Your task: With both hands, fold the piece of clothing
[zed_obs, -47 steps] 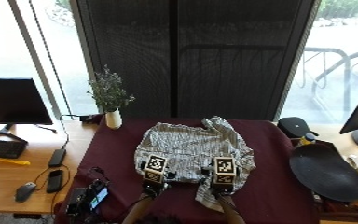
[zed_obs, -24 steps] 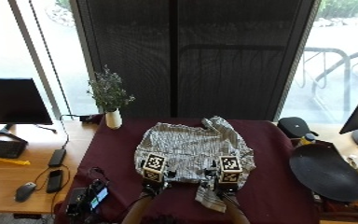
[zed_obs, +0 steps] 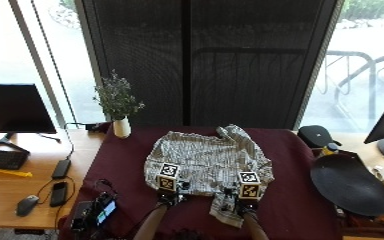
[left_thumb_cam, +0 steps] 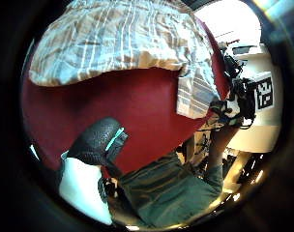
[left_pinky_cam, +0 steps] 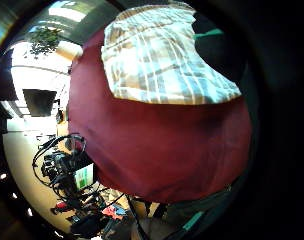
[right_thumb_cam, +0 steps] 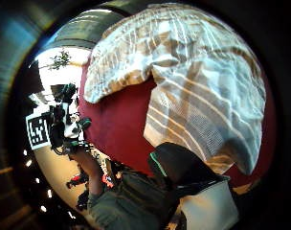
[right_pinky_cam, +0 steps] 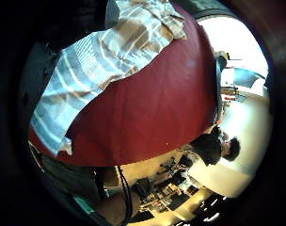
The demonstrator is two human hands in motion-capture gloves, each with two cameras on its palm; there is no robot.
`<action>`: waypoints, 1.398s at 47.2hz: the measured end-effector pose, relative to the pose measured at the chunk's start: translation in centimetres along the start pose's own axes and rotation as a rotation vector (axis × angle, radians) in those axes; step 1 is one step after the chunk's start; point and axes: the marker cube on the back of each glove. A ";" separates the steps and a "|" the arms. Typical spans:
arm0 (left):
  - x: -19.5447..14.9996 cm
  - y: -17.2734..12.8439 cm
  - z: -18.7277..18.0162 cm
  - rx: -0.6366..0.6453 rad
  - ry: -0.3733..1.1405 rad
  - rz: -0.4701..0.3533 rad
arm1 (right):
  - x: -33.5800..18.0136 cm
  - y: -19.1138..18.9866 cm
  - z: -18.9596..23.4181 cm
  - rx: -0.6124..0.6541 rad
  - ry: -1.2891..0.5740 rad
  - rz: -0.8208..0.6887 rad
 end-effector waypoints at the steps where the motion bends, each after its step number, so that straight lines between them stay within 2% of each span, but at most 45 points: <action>1: 0.1 0.1 0.0 -0.008 -0.004 0.000 | 0.0 -0.1 0.2 -0.010 0.001 -0.001; 9: 0.4 0.2 0.6 -0.110 -0.053 -0.026 | 1.3 -1.9 2.6 -0.096 0.059 0.035; 14: 0.1 -2.7 1.5 0.082 -0.078 0.004 | 0.7 0.5 1.0 -0.137 0.020 0.022; 16: -0.1 -2.6 1.8 0.070 -0.090 -0.002 | 0.5 1.1 0.8 -0.157 -0.006 0.019; 20: 0.4 -2.3 2.2 0.054 -0.066 0.019 | 1.3 0.6 0.9 -0.106 0.028 0.076; 23: 0.1 -2.4 2.5 0.073 -0.093 0.005 | 1.9 0.1 0.4 0.002 0.076 0.117; 28: -0.4 -3.1 2.7 0.165 -0.111 -0.021 | 1.6 -0.3 -0.3 0.121 0.047 0.078; 32: -0.7 -5.3 2.1 0.379 -0.130 0.001 | 1.9 -0.6 -0.1 0.141 0.078 0.117; 38: -0.6 -6.3 0.5 0.598 -0.160 0.005 | 3.4 -4.0 2.6 0.240 0.094 0.092; 40: -0.7 -5.8 1.2 0.561 -0.162 0.006 | 3.5 -3.9 2.7 0.262 0.089 0.085; 43: -1.4 -4.6 3.5 0.402 -0.150 0.001 | 3.8 -3.0 2.4 0.264 0.061 0.067; 45: -1.6 -3.8 3.8 0.355 -0.131 0.007 | 4.0 -1.9 1.8 0.246 0.047 0.045; 50: -1.8 -0.4 1.6 0.249 -0.096 0.062 | 4.6 1.8 -0.4 0.125 0.011 -0.050; 54: -1.2 2.9 -1.0 0.126 -0.089 0.147 | 5.3 5.0 -2.6 0.041 -0.064 -0.126; 58: -0.8 5.8 -4.3 0.046 -0.077 0.220 | 5.9 7.0 -5.3 0.026 -0.112 -0.167; 62: -1.0 5.8 -6.9 0.011 -0.087 0.233 | 6.3 6.3 -8.6 0.086 -0.114 -0.160; 66: -1.6 2.5 -10.2 -0.032 -0.170 0.191 | 6.2 1.8 -13.7 0.190 -0.106 -0.110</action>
